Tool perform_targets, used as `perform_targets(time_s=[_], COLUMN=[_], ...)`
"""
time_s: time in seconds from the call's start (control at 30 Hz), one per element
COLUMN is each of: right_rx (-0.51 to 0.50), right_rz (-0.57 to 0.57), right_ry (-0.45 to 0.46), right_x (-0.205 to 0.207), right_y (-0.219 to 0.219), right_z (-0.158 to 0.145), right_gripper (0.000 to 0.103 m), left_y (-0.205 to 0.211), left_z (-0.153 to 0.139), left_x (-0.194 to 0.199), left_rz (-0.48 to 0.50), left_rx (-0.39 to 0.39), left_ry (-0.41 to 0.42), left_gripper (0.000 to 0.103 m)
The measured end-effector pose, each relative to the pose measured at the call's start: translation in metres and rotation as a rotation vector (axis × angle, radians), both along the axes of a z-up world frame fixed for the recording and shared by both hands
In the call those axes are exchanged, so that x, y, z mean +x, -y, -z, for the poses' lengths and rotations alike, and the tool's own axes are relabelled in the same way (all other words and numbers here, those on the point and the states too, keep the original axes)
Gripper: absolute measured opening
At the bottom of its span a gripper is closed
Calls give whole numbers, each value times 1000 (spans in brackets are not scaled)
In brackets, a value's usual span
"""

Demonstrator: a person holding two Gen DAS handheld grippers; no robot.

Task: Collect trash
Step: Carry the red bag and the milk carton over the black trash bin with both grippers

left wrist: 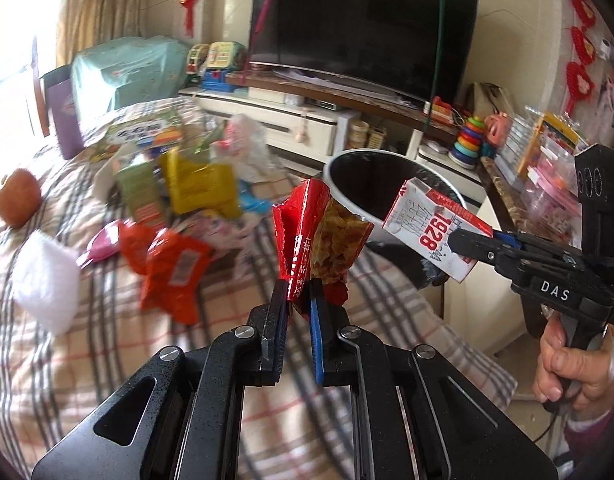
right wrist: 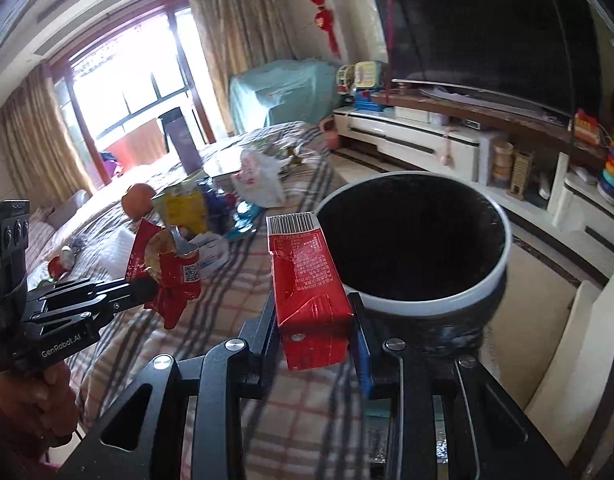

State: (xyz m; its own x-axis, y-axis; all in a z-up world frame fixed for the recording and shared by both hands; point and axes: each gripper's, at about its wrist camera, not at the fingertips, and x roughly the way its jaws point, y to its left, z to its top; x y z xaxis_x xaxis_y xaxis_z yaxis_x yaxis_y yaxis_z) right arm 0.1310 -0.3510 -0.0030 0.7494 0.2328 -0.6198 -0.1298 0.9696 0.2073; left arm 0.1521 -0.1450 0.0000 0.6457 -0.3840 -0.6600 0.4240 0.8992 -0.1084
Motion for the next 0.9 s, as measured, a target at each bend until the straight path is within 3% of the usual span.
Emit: perform_targets(time_s=[0.37,0.9], right_rx=[-38,-103], right_rz=[90,106], right_ry=[0,-30], right_x=[17,54], right_y=[35,56], right_z=[-10,-12], right_gripper=[31,31], left_y=[49,109], left_z=[-9,-21], left_x=[23,67], left_rz=[73,155], left_rx=[33,109], left_ry=[9,7], left_gripper=[9,9])
